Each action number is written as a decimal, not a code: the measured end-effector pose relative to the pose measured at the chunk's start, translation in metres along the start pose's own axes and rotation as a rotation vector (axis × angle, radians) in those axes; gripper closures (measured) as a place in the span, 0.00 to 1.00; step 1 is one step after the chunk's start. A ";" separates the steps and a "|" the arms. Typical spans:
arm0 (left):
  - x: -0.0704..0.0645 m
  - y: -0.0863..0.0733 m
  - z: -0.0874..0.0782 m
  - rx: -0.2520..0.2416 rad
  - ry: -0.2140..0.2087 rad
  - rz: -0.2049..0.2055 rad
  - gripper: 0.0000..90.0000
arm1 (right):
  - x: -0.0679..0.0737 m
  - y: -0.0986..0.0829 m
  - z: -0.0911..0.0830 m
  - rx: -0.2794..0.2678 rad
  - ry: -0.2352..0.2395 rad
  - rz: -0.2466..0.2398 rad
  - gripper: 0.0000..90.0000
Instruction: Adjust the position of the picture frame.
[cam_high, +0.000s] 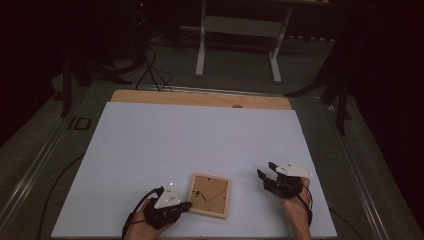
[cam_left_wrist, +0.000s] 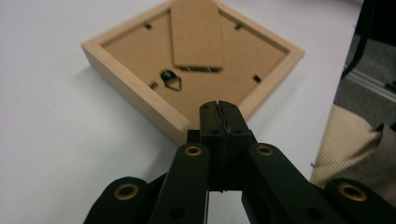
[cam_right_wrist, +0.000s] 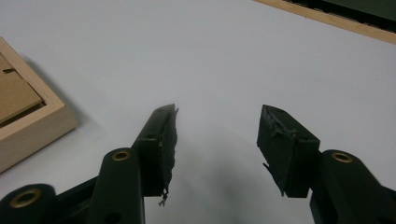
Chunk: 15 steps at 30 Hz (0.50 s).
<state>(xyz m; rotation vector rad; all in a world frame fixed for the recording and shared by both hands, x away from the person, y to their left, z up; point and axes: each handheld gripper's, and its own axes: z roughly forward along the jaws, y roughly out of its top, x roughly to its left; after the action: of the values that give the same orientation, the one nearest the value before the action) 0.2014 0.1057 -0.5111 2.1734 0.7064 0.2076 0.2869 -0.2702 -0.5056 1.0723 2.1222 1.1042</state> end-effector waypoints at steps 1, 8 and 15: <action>-0.001 -0.001 0.000 0.000 -0.001 0.001 1.00 | 0.000 0.000 0.000 -0.001 0.000 0.000 0.52; -0.006 -0.004 0.001 0.027 0.014 0.032 1.00 | 0.000 0.000 0.000 0.000 0.002 -0.006 0.52; -0.004 -0.003 0.001 0.029 0.028 0.037 1.00 | 0.002 0.001 0.001 0.000 0.001 -0.009 0.55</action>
<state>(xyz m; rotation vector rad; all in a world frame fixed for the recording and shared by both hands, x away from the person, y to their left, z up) 0.1973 0.1046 -0.5142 2.2160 0.6895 0.2490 0.2874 -0.2680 -0.5058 1.0617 2.1255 1.1012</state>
